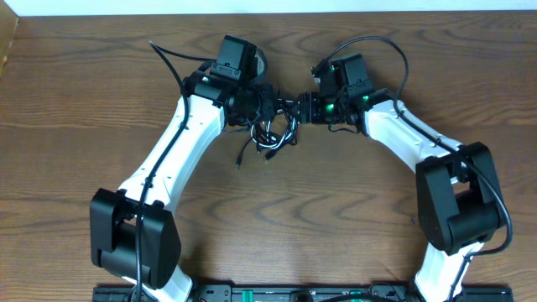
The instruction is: Untangle cables
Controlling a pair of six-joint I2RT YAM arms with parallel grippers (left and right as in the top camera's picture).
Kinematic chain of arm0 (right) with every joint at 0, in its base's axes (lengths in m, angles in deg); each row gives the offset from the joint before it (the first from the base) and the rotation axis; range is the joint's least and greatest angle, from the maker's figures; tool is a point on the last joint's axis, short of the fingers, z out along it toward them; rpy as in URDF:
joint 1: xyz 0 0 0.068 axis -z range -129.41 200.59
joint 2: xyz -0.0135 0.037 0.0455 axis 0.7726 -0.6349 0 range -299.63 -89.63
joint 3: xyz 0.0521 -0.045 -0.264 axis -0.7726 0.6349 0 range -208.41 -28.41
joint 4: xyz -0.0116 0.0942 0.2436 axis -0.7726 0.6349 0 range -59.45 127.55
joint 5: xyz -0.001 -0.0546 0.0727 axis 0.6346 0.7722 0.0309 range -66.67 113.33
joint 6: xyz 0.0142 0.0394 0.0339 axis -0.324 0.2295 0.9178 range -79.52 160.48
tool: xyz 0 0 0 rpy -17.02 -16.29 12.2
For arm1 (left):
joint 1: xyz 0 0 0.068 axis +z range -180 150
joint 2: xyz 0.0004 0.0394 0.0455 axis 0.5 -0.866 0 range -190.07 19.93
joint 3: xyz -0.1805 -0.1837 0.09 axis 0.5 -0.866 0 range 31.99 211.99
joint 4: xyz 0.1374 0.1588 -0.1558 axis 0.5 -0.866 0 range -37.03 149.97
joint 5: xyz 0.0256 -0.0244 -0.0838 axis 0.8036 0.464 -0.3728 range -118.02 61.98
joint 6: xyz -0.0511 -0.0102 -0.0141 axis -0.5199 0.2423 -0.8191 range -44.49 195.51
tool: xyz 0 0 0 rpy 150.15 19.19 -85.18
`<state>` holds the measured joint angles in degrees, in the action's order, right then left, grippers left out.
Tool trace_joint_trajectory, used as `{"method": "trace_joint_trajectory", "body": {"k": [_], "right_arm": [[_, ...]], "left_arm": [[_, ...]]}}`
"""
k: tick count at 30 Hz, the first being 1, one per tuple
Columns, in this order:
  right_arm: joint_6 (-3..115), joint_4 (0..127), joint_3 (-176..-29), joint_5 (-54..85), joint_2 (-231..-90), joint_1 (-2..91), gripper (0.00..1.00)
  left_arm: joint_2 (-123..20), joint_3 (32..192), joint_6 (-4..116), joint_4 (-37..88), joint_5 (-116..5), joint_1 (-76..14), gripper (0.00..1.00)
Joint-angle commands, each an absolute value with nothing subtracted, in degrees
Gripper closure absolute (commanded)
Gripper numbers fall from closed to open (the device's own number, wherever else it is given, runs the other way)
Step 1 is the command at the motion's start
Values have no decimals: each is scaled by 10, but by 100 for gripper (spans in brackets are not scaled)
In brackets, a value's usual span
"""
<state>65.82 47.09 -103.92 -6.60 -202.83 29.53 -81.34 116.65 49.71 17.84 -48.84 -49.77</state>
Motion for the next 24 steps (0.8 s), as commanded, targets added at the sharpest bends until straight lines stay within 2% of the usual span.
{"method": "trace_joint_trajectory", "body": {"k": [1,3,5,7,12,16,20,24], "right_arm": [[662,471,-1046,-73,-2048,289,53],[662,471,-1046,-73,-2050,289,65],[662,471,-1046,-74,-2050,290,91],[662,471,-1046,-91,-2050,295,99],[652,479,-1046,-159,-2046,323,99],[576,477,-1046,-276,-2033,353,99],[494,494,-1046,-384,-2014,377,99],[431,545,-1046,-377,-2001,378,99]], "left_arm": [[-819,1165,499,182,-478,-497,73],[-819,1165,499,184,-478,-497,72],[-819,1165,499,187,-478,-497,72],[-819,1165,499,191,-478,-497,72],[-819,1165,532,209,-479,-497,72],[-819,1165,553,223,-486,-497,72],[-819,1165,553,249,-525,-497,60],[-819,1165,548,283,-569,-497,50]]}}
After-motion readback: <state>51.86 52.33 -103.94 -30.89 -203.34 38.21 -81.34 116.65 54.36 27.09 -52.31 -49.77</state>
